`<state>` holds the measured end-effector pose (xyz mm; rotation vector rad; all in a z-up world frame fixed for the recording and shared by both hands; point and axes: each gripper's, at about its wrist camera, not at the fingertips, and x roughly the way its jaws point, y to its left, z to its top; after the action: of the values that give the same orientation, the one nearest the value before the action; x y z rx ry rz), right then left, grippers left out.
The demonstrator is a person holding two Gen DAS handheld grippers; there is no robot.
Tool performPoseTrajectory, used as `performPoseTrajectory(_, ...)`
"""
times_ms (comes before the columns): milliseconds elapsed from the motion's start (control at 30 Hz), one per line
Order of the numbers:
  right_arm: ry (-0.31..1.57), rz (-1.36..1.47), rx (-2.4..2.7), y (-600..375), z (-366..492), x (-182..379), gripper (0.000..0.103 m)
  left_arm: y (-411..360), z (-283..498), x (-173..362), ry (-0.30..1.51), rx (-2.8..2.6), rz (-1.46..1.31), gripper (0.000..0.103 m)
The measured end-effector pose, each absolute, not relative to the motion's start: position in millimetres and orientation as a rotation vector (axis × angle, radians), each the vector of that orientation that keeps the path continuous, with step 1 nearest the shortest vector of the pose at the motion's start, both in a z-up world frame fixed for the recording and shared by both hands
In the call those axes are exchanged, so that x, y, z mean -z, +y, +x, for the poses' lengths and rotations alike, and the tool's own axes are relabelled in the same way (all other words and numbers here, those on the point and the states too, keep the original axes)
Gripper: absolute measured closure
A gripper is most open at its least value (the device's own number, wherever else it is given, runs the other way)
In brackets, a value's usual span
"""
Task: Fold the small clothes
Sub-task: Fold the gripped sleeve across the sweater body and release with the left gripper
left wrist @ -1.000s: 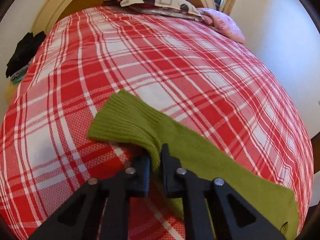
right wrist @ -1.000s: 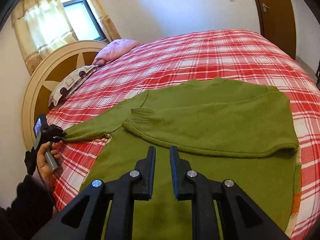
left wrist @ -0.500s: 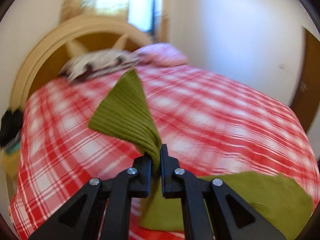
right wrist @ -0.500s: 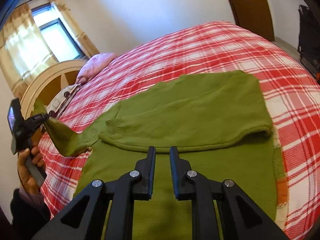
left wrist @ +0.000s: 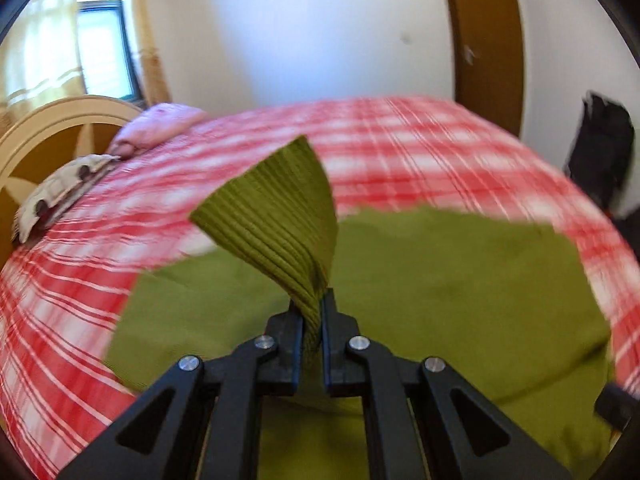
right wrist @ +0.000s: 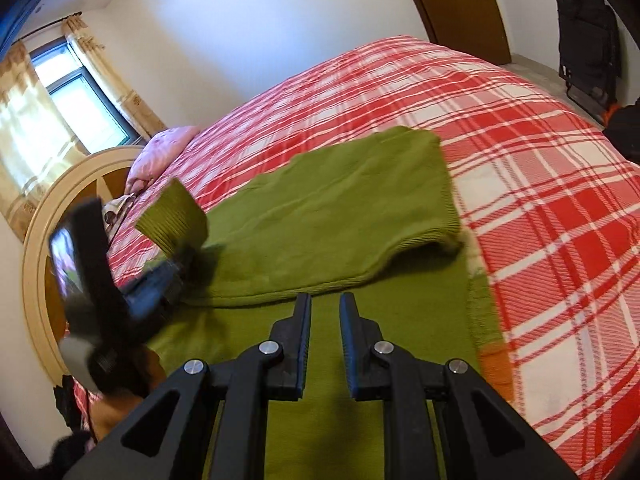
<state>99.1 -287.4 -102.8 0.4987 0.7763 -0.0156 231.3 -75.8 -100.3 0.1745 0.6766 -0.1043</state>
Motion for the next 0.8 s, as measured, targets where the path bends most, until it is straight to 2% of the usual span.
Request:
performPoseTrajectory(67,0.778,0.510,0.023,-291.9,98.9,103.7,0.088,-84.6,226.8,114.5,0.716,0.129,0.206,0.092)
performPoseTrajectory(100,0.777,0.525,0.021,-294.2,99.2,104.0,0.088,-86.7,225.6,117.4,0.736,0.137,0.216,0.087)
performPoseTrajectory(167,0.772,0.561,0.002,-297.7,100.9,102.9,0.088,-84.8,222.3,126.4,0.800,0.177,0.217,0.085)
performPoseTrajectory(200,0.772,0.586,-0.021,-299.3,103.1,101.2,0.088,-80.6,220.9,126.6,0.824,0.196,0.213,0.080)
performPoseTrajectory(267,0.775,0.642,-0.070,-301.8,109.1,96.9,0.087,-72.5,211.1,123.1,0.827,0.211,0.207,0.062)
performPoseTrajectory(300,0.773,0.664,-0.095,-301.2,112.5,93.3,0.081,-64.8,203.3,118.1,0.812,0.208,0.206,0.041)
performPoseTrajectory(333,0.768,0.680,-0.119,-299.9,116.4,89.9,0.058,-55.7,194.2,112.2,0.791,0.204,0.198,0.030)
performPoseTrajectory(367,0.762,0.697,-0.146,-297.3,122.3,86.6,0.043,-46.2,186.1,107.5,0.770,0.202,0.186,0.011)
performPoseTrajectory(400,0.759,0.719,-0.174,-294.0,130.1,84.8,0.024,-37.2,180.0,104.2,0.751,0.196,0.174,0.002)
performPoseTrajectory(600,0.811,0.668,-0.249,-253.6,188.9,90.5,0.023,30.0,164.4,95.8,0.726,0.042,0.114,0.002)
performPoseTrajectory(667,0.831,0.539,-0.193,-233.6,207.6,98.6,0.032,47.9,166.1,95.8,0.731,0.000,0.085,0.002)
performPoseTrajectory(733,0.875,0.435,-0.168,-212.8,221.6,110.9,0.051,69.6,167.8,93.3,0.734,-0.053,0.049,0.002)
performPoseTrajectory(800,0.930,0.397,-0.154,-197.0,230.4,127.7,0.053,89.2,167.5,92.7,0.733,-0.097,0.021,0.002)
